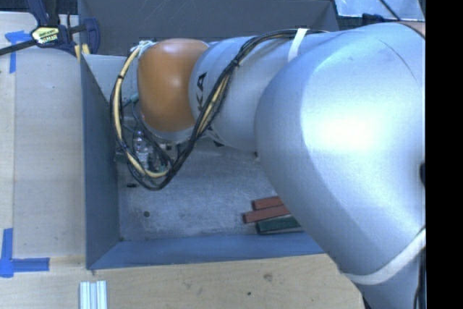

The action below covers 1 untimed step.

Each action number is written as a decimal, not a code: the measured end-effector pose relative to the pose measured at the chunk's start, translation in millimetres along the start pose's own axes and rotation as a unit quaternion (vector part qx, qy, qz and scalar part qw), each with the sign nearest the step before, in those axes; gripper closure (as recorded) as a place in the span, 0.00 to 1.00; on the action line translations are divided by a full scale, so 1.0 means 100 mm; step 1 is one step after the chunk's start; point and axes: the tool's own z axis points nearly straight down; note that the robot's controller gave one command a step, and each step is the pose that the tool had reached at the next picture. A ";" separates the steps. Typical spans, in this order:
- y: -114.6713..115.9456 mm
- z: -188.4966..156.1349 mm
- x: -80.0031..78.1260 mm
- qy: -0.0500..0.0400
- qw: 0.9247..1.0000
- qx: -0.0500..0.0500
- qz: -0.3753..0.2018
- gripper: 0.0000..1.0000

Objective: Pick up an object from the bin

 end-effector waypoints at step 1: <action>-0.39 -1.29 0.41 0.002 1.000 0.000 -0.005 1.00</action>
Offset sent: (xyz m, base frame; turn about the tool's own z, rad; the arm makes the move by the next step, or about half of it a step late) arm 0.0114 -0.0184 0.0876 -0.0041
